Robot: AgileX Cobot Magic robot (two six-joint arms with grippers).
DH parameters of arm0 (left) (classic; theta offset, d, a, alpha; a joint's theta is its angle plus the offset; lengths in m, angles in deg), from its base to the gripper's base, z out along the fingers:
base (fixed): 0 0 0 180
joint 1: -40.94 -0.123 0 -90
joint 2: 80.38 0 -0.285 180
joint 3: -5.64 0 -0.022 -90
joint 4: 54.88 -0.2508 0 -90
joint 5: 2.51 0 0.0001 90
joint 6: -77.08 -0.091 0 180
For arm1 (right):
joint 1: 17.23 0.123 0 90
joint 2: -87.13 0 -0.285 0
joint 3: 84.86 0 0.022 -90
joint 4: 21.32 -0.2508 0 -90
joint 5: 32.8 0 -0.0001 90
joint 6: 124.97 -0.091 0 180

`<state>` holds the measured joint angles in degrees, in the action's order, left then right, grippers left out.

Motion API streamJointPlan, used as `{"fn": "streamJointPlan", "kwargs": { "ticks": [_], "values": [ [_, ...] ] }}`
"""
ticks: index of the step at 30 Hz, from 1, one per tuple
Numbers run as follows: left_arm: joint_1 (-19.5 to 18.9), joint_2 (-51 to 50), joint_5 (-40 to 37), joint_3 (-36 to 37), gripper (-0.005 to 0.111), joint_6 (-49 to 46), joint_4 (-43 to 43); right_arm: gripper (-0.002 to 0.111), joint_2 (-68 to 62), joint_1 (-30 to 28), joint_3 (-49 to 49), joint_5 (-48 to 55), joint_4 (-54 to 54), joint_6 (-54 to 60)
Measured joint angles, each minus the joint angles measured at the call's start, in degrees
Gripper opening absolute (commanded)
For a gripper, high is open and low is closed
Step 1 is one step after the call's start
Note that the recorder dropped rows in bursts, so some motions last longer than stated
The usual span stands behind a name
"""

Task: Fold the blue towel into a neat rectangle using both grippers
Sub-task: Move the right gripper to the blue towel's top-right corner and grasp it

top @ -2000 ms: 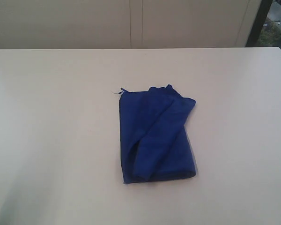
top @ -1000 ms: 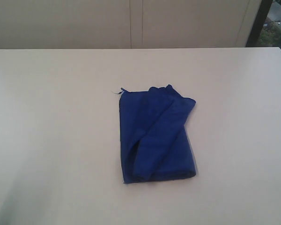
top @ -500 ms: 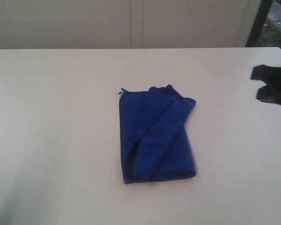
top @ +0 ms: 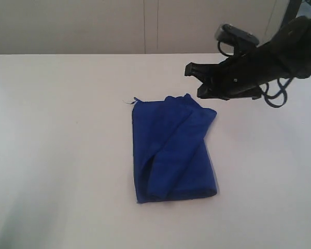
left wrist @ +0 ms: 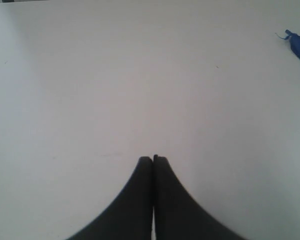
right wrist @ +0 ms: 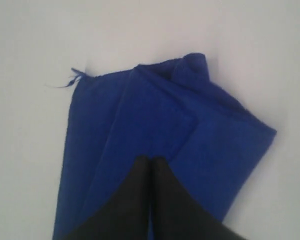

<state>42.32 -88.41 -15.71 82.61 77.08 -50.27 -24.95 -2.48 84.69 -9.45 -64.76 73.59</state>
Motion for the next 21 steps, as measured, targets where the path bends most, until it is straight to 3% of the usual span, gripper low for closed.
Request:
{"fn": "streamJointPlan", "kwargs": {
  "ticks": [6, 21],
  "values": [
    [0.0, 0.0, 0.0, 0.0, 0.0, 0.0, 0.0, 0.028, -9.0, 0.4, 5.2, -4.2, -1.2, 0.0],
    [0.0, 0.0, 0.0, 0.0, 0.0, 0.0, -0.1, 0.029, -16.2, 1.4, 9.6, -5.4, -1.7, -0.6]
  ]
}}
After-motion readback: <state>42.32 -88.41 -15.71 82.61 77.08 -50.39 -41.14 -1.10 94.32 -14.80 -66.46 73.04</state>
